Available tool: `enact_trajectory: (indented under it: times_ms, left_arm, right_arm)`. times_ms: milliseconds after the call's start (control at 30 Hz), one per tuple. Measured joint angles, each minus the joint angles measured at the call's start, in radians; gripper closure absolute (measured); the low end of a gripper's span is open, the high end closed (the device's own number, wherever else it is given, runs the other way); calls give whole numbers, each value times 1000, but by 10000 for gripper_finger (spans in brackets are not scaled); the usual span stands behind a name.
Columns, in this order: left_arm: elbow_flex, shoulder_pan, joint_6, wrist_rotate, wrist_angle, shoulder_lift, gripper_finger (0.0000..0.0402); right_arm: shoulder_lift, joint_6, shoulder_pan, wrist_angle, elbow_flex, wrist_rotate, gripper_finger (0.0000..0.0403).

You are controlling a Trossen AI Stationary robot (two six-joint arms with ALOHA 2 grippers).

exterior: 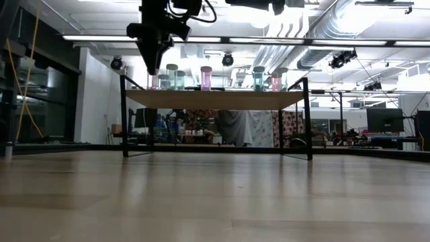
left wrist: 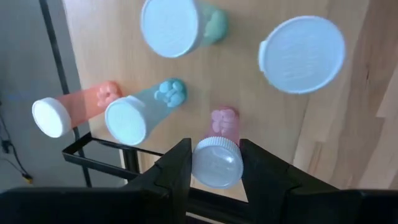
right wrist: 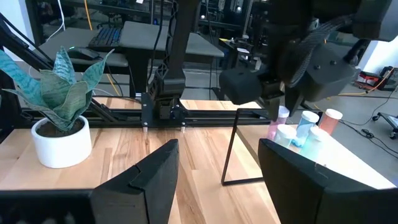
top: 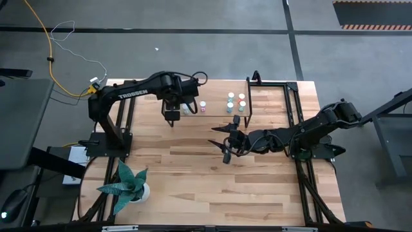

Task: Pick and place medicine bottles onto shelf by color
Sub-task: Put the pink pill bottle on the shelf

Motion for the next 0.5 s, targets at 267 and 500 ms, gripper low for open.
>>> enact_trajectory:
  times_ms: [267,500]
  left_arm:
    - [0,7,33,15,1,0,288]
    - [-2,1,34,14,1,0,243]
  right_arm:
    - [0,0,0,0,0,0,191]
    - [0,0,0,0,0,0,191]
